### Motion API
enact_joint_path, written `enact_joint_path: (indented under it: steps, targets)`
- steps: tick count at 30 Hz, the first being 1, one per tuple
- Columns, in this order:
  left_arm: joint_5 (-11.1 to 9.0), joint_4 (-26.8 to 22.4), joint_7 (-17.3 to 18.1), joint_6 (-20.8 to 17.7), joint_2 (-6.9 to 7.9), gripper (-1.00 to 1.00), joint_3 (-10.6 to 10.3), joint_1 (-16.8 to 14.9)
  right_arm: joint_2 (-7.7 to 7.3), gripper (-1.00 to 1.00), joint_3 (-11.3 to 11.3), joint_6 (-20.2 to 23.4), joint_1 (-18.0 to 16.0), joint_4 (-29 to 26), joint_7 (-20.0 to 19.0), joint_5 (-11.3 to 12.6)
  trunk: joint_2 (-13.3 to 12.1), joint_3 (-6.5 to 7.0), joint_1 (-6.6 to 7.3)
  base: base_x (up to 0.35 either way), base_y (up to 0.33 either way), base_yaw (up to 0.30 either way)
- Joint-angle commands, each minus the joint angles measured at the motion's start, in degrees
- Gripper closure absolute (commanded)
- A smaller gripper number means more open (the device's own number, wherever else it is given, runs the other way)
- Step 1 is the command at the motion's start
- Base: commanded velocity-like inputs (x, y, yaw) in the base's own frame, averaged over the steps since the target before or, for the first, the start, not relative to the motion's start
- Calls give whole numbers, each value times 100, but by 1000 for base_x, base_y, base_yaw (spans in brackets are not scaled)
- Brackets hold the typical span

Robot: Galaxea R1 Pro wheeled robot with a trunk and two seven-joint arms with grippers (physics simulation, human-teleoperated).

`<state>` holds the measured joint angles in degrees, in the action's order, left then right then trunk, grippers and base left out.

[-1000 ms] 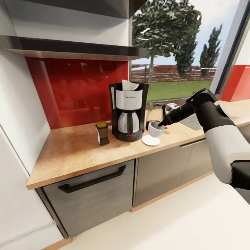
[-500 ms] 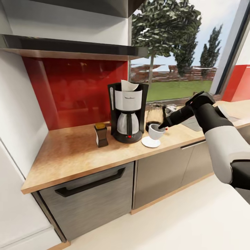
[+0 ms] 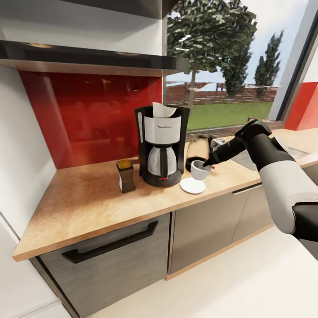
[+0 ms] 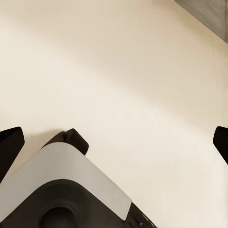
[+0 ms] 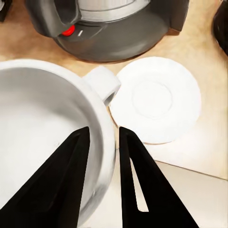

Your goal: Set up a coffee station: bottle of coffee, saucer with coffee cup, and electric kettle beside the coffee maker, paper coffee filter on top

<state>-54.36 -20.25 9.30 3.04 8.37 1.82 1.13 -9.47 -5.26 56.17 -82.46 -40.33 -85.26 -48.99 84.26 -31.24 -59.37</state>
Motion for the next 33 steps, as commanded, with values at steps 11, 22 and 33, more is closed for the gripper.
enact_joint_path:
  steps: [11, 22, 33]
  targets:
    - [-31, -5, 28, 2, -2, -100, 20, 2, 38, 100, -17, 52, 86, 242, 171, -41, 2, -5, -1, 68, 0, 0]
    - [-32, -5, 28, -4, -2, -100, 19, 2, 184, 100, -18, 60, 191, 239, 194, -41, 2, -5, -1, 5, 0, 0]
    - [-31, -5, 28, -5, -2, -100, 19, 2, 226, 100, -18, 60, 202, 244, 194, -43, 2, -5, -1, 20, 0, 0]
